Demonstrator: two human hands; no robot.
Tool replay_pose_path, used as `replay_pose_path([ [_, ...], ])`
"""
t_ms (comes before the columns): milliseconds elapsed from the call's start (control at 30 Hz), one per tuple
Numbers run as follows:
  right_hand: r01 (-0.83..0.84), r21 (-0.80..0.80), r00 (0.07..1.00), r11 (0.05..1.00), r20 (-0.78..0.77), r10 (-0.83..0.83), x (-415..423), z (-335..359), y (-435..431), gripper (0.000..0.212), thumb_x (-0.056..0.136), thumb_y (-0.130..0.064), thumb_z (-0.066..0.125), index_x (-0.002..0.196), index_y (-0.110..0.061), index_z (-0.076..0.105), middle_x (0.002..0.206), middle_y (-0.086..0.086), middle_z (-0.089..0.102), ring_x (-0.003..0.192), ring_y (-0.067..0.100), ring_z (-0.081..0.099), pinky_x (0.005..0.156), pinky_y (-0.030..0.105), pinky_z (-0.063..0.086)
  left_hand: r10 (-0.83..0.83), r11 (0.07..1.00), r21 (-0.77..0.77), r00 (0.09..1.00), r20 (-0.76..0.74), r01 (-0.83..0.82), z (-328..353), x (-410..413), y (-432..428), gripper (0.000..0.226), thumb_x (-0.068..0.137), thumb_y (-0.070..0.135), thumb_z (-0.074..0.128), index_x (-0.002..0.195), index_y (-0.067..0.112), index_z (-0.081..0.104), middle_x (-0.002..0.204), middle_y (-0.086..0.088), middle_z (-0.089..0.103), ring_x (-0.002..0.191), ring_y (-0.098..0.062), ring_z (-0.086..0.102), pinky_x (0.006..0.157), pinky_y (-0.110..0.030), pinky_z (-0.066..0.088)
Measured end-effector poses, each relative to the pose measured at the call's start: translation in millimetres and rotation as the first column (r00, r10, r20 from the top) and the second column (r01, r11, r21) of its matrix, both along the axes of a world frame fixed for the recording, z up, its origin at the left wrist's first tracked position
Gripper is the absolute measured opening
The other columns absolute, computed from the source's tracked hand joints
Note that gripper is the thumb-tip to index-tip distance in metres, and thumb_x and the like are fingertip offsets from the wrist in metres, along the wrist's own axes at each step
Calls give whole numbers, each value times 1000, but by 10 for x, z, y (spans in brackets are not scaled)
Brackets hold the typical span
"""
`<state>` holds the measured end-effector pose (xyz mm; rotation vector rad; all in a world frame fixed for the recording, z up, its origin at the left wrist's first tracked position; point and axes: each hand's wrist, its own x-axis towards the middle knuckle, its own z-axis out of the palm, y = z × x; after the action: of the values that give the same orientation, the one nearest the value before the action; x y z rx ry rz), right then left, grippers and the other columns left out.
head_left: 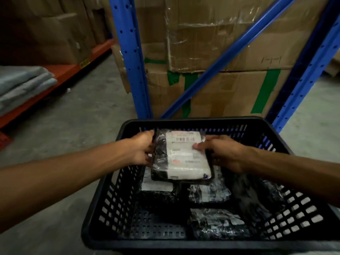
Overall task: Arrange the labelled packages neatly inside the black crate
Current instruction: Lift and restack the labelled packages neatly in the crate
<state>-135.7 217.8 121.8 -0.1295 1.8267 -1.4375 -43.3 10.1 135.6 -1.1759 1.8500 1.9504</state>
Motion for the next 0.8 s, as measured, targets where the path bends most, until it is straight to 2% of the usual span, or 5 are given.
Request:
replay_pose_path([
  [133,52,-3,999,999,5,-52,124,-313,-359,33,78,2,77,110,-5,70,96,9,79,71,16,77,54,27,60,-16,986,-164,998,59,25,-263,115,-82,40,94,23,61,128,3,59,105,-14,76,94,-29,72,76,-38,61],
  [400,-119,35,993,992,14,118,120,-575,-939,29,85,-8,72,114,-13,70,118,8,73,99,23,72,80,34,60,14,899,-437,997,70,18,-467,69,-421,43,87,10,62,130,3,58,122,-19,67,108,-33,66,93,-44,57],
  [567,-271,196,952,942,-90,292,104,-655,-1039,38,89,1,61,125,-8,62,124,10,67,110,25,65,76,24,54,-201,750,-570,937,286,335,-615,99,-292,80,91,16,57,160,10,16,147,-13,51,131,-28,53,102,-27,47],
  [667,-334,272,936,903,-18,352,34,-591,-900,19,93,-8,58,106,-21,63,106,0,67,94,16,64,64,18,56,-254,700,-595,917,309,395,-545,69,-348,59,89,12,59,147,10,45,140,-11,59,124,-24,59,90,-23,47],
  [800,-372,349,908,860,-55,415,-83,-633,-684,51,92,-19,60,140,-27,45,126,-3,57,109,14,53,81,33,49,-277,699,-594,917,287,397,-502,102,-351,40,86,9,61,126,12,65,127,-10,68,113,-25,65,89,-25,52],
])
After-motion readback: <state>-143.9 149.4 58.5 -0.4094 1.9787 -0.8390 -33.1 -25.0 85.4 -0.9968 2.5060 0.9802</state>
